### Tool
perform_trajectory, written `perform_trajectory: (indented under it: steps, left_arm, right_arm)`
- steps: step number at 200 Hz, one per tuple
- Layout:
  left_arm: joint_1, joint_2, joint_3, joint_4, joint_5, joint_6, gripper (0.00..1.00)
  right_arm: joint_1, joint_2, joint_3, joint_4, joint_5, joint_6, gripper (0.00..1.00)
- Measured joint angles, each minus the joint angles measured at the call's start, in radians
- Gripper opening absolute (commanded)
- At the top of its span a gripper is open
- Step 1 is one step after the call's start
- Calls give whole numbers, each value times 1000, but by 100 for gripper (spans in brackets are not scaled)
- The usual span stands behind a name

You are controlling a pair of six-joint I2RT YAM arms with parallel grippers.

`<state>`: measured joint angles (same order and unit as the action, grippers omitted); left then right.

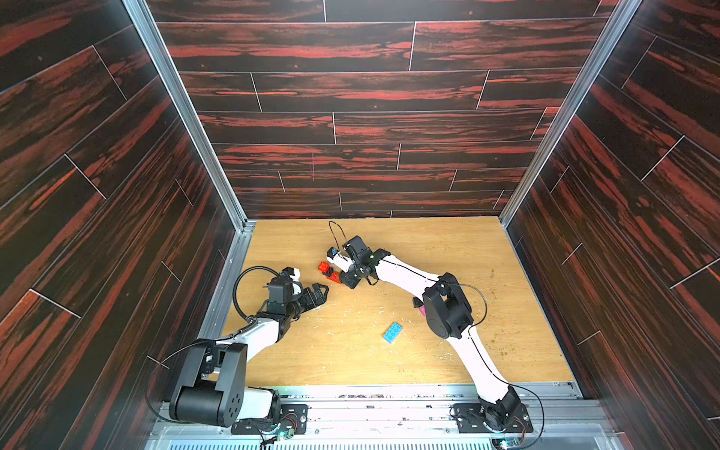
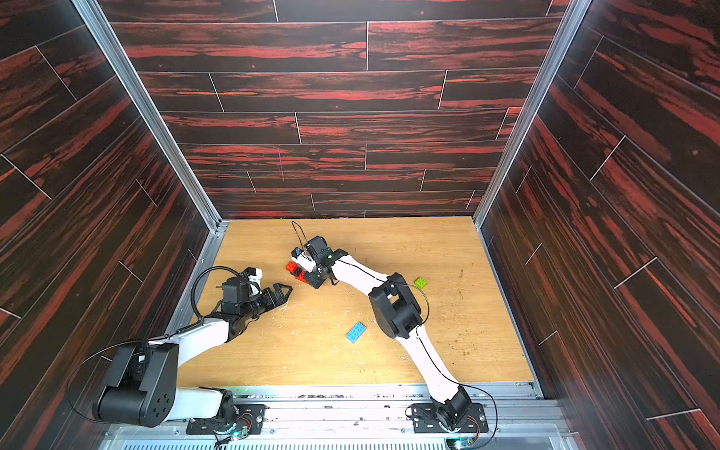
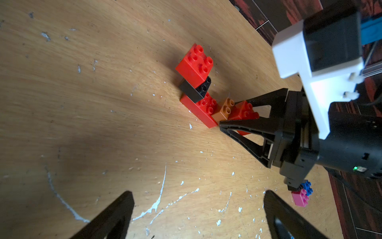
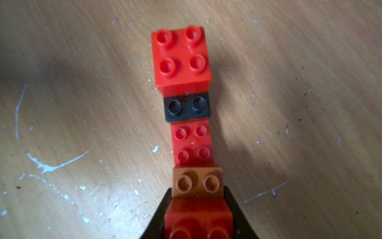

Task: Assemble the letter v with lego
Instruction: Assemble the lego brick with the lego brick, then adjust the lego brick at the center of the board.

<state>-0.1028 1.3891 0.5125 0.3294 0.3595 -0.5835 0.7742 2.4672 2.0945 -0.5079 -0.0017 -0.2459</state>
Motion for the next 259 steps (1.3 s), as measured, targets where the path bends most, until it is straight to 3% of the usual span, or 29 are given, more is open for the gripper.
perform_trajectory:
  steps: [259]
  left_arm:
    - [0,-16,0,-8,0,0,100]
  right_arm:
    - [17,-48,-94,21,60,128,24]
